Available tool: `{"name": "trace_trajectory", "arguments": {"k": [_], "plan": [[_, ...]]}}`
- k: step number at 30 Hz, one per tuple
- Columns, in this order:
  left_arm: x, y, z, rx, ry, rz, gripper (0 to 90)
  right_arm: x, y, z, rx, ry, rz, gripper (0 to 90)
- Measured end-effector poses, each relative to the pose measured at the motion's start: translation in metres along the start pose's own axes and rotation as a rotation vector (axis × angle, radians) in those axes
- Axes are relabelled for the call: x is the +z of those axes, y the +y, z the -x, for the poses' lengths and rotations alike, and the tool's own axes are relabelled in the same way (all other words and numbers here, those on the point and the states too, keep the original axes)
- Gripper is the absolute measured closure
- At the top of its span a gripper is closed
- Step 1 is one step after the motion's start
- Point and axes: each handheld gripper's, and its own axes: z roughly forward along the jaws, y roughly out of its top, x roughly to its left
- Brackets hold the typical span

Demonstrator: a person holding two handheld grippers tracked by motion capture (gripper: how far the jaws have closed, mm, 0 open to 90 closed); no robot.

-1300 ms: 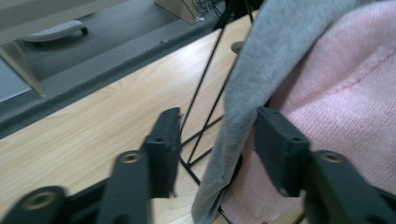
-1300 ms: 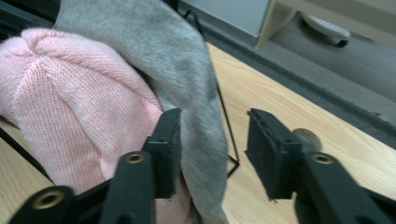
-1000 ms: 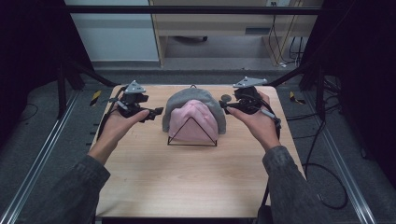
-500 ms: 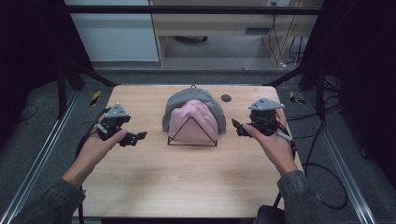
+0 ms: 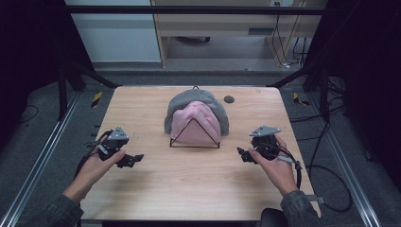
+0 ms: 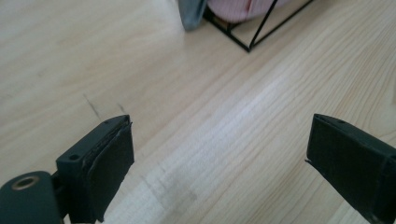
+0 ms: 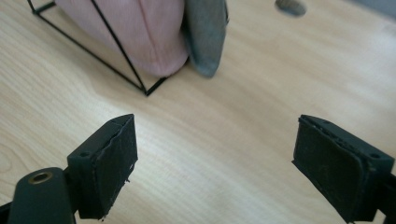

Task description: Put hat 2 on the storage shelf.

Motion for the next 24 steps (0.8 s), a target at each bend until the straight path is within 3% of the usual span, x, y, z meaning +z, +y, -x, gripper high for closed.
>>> {"name": "trace_trajectory", "arguments": {"k": [5,12,18,19,22,23,24], "plan": [[0.019,-0.017,-0.004,-0.021,-0.006,-0.039,6.9,0.022,-0.018,-0.002,0.072,0.016,-0.057,14.1],[0.035,-0.026,-0.011,-0.063,-0.012,-0.041,6.9,0.049,-0.035,0.000,0.129,-0.042,-0.059,14.1],[0.044,-0.031,-0.016,-0.097,-0.020,-0.047,6.6,0.059,-0.045,0.004,0.173,-0.036,-0.078,12.2],[0.045,-0.032,-0.015,-0.099,-0.014,-0.030,5.6,0.059,-0.045,0.005,0.174,-0.042,-0.077,11.8],[0.047,-0.033,-0.012,-0.072,0.006,-0.036,4.5,0.061,-0.048,0.007,0.178,-0.054,-0.050,8.5],[0.048,-0.034,-0.011,-0.044,0.029,-0.034,4.0,0.062,-0.050,0.006,0.185,-0.058,-0.026,7.5],[0.050,-0.036,-0.011,-0.045,0.028,-0.016,0.6,0.063,-0.051,0.005,0.188,-0.065,-0.017,7.4]]}}
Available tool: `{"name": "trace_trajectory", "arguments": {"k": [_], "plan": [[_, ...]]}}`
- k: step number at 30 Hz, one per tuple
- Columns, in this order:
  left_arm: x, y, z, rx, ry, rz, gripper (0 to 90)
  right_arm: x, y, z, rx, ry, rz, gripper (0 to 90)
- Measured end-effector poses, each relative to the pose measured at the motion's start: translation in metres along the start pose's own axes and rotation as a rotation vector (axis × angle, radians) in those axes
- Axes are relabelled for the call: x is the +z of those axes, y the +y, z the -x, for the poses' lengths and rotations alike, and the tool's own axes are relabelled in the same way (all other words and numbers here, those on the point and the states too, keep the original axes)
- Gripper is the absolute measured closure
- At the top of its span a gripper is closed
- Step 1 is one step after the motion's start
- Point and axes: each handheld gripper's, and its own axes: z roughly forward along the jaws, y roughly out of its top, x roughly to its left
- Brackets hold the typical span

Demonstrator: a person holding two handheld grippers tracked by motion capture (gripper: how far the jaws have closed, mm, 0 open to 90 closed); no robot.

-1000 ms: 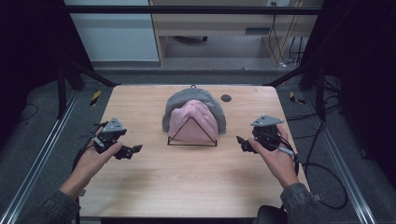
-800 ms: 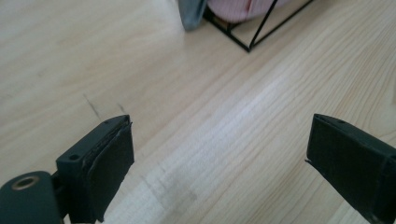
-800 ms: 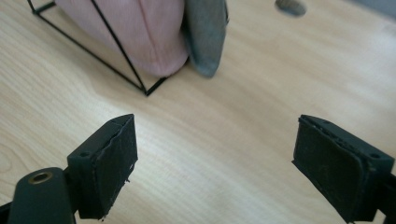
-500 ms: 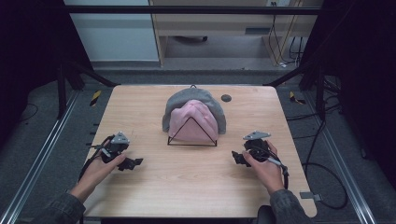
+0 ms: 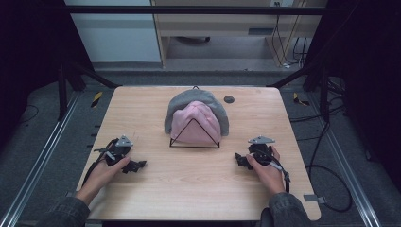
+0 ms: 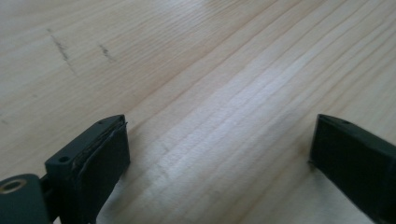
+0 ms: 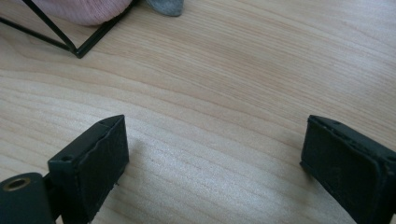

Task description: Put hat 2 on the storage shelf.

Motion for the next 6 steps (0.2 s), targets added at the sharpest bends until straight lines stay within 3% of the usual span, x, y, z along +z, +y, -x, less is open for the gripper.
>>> {"name": "trace_trajectory", "arguments": {"k": [1,6], "plan": [[0.0008,-0.0016,0.0008,-0.009,0.005,0.021,0.0,0.0001,0.0001,-0.0004,0.002,-0.003,0.000,7.4],[0.0005,-0.0032,0.0002,-0.001,0.000,0.031,0.0,-0.0004,-0.0001,-0.0013,0.009,-0.005,0.000,7.3]]}}
